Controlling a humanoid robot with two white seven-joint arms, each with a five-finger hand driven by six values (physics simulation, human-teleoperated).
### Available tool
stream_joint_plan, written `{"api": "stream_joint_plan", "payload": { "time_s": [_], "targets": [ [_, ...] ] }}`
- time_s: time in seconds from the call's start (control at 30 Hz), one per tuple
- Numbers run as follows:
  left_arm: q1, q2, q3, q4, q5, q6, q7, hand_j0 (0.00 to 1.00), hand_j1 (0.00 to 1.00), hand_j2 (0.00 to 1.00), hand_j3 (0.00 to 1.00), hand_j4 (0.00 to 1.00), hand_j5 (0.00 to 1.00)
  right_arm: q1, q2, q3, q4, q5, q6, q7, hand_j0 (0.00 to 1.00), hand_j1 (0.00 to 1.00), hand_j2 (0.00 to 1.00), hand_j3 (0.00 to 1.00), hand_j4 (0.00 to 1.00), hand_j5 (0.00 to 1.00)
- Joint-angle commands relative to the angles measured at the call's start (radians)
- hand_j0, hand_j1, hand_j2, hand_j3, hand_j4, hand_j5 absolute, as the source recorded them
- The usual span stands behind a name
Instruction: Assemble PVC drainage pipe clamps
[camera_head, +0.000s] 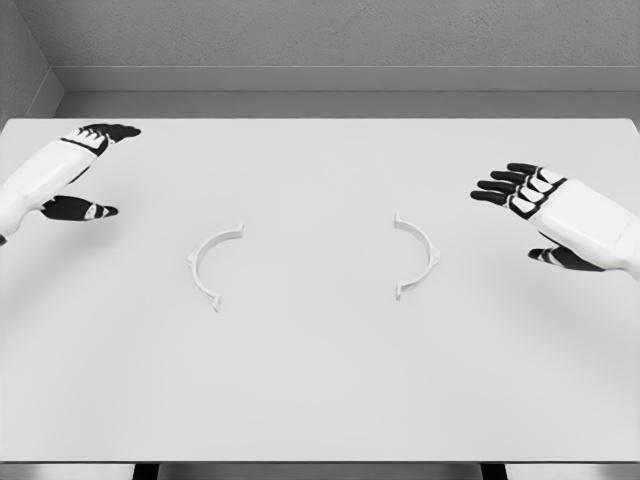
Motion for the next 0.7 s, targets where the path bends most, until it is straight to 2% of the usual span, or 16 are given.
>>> {"api": "stream_joint_plan", "payload": {
  "time_s": [0.0, 0.07, 0.13, 0.3, 0.33, 0.4, 0.47, 0.67],
  "targets": [
    [0.002, 0.004, 0.001, -0.031, 0.013, 0.0, 0.002, 1.0, 1.0, 1.0, 1.0, 1.0, 1.0, 0.0, 0.005, 0.002, 0.002, -0.006, 0.001, -0.001, 1.0, 1.0, 1.0, 1.0, 1.0, 1.0],
    [0.023, 0.017, 0.007, -0.076, 0.016, 0.0, 0.002, 1.0, 1.0, 1.0, 1.0, 1.0, 1.0, 0.0, 0.006, 0.002, 0.009, -0.007, 0.001, -0.001, 1.0, 1.0, 1.0, 1.0, 1.0, 1.0],
    [0.035, 0.017, 0.01, -0.076, 0.016, 0.0, 0.002, 1.0, 1.0, 1.0, 1.0, 1.0, 1.0, -0.005, 0.041, 0.002, 0.028, -0.003, 0.001, 0.0, 1.0, 1.0, 1.0, 1.0, 1.0, 1.0],
    [0.069, 0.022, 0.01, -0.105, 0.008, 0.0, 0.002, 1.0, 1.0, 1.0, 1.0, 1.0, 1.0, -0.028, 0.048, 0.022, 0.039, -0.001, 0.001, 0.006, 1.0, 1.0, 1.0, 1.0, 1.0, 1.0],
    [0.08, 0.022, 0.004, -0.13, 0.008, 0.0, 0.002, 1.0, 1.0, 1.0, 1.0, 1.0, 1.0, -0.078, 0.074, 0.082, 0.057, -0.001, 0.001, 0.092, 1.0, 1.0, 1.0, 1.0, 1.0, 1.0],
    [0.127, 0.021, 0.002, -0.159, 0.005, 0.0, 0.0, 1.0, 1.0, 1.0, 1.0, 1.0, 1.0, -0.169, 0.1, 0.168, 0.129, -0.003, 0.001, 0.143, 1.0, 1.0, 1.0, 1.0, 1.0, 1.0],
    [0.132, 0.021, 0.002, -0.159, 0.005, 0.0, 0.0, 1.0, 1.0, 1.0, 1.0, 1.0, 1.0, -0.229, 0.132, 0.211, 0.195, -0.001, 0.001, 0.189, 1.0, 1.0, 1.0, 1.0, 1.0, 1.0],
    [0.132, 0.019, 0.002, -0.148, 0.002, 0.0, 0.0, 1.0, 1.0, 1.0, 1.0, 1.0, 1.0, -0.242, 0.147, 0.232, 0.236, -0.001, 0.001, 0.203, 1.0, 1.0, 1.0, 1.0, 1.0, 1.0]
  ]
}}
